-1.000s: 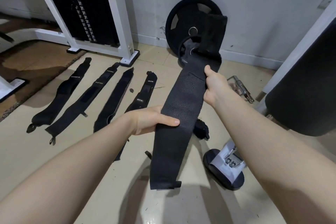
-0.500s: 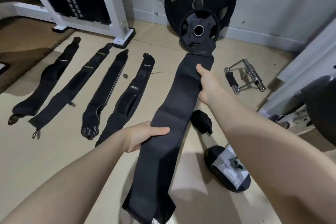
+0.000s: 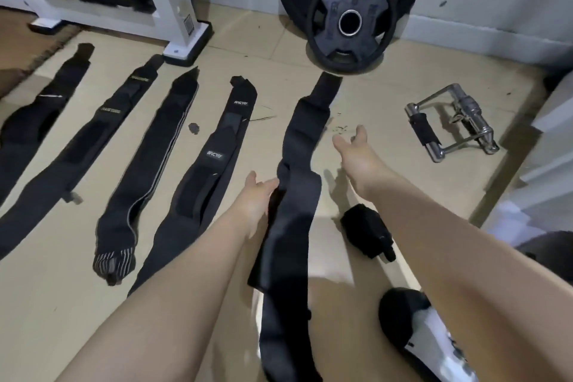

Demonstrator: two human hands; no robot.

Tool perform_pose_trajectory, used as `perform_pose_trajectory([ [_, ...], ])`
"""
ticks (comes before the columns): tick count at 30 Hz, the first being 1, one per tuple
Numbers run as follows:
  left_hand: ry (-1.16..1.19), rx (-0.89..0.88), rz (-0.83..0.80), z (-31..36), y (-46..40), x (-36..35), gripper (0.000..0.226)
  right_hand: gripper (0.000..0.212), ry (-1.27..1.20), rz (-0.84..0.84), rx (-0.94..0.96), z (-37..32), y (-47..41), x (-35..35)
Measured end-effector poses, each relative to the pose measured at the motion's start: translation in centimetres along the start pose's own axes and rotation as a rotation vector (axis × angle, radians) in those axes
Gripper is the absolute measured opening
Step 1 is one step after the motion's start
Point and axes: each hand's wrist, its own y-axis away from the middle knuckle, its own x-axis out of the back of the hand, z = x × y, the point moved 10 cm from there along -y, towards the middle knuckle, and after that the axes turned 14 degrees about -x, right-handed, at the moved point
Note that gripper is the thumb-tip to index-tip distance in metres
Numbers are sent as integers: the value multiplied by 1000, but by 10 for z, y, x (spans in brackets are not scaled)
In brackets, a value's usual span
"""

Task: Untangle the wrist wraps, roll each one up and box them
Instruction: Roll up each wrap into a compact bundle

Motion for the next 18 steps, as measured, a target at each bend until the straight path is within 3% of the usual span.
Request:
perform_pose_trajectory([
  [2,-80,117,31,-34,6,5,61,63,171,2,-45,43,-4,-8],
  [5,-191,215,-9,-83,38,9,28,50,337,2,-161,112,-5,-15],
  [10,-148,221,69,-137,63,19,15,41,738,-80,-283,202,18,-33],
  [13,-177,221,18,-155,76,14,24,38,623,-117,-257,232,29,-47],
  [18,-97,238,-31,-185,87,10,19,42,478,-187,-237,256,43,-62],
])
